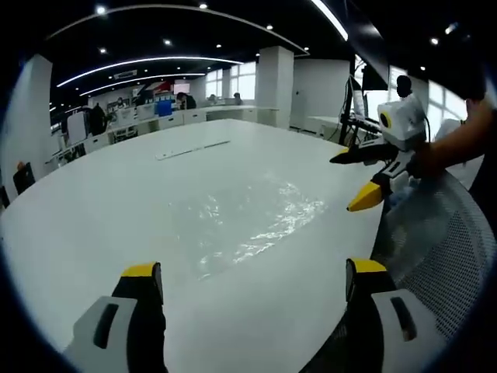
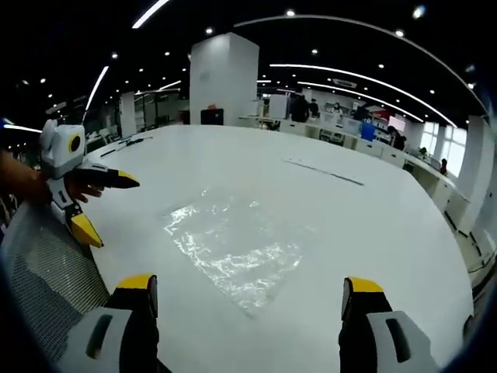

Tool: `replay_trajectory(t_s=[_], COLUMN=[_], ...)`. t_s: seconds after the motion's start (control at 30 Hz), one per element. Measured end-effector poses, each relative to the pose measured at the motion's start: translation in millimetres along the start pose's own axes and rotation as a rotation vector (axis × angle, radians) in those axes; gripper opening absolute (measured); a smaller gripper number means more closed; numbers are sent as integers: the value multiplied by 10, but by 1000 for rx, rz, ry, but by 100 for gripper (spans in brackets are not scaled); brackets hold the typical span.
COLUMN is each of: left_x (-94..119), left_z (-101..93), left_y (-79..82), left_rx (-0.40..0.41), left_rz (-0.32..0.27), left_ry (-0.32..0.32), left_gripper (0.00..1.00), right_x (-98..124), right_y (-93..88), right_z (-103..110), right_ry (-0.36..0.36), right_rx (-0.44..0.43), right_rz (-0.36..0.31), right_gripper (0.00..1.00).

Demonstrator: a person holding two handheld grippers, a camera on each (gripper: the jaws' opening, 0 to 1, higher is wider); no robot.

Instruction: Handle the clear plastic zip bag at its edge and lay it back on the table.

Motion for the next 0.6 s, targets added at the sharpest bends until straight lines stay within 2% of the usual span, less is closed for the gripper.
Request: replay_trajectory(t_s=[0.13,0.37,0.47,0.6], left_x=[-16,-19,-17,-36], left_z=[-19,-11,10,-14], left_y=[-37,-6,48,4], left_rx=[-14,-15,-11,-32], left_rz=[20,17,-15,15], left_ry=[1,6,9,2], left_gripper=[97,96,96,97], right_x=[2,3,-2,1], right_y=[6,33,59,58], right_z=[-11,6,-23,-18], right_ry=[3,2,-3,9], right_rx=[-17,3,14,-18], right_rz=[-10,-11,-17,-22], right_gripper=[100,99,99,99])
Point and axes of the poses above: the point that each gripper's makers call its tool centre point, and the gripper's own axes: x roughly backward along the fingers, z roughly to its left, y roughly out of its top, the point moved 3 cm from there along x, roughly backward along the fingers, and after that the axes turned 12 degrees about z, right-handed, at the moved point
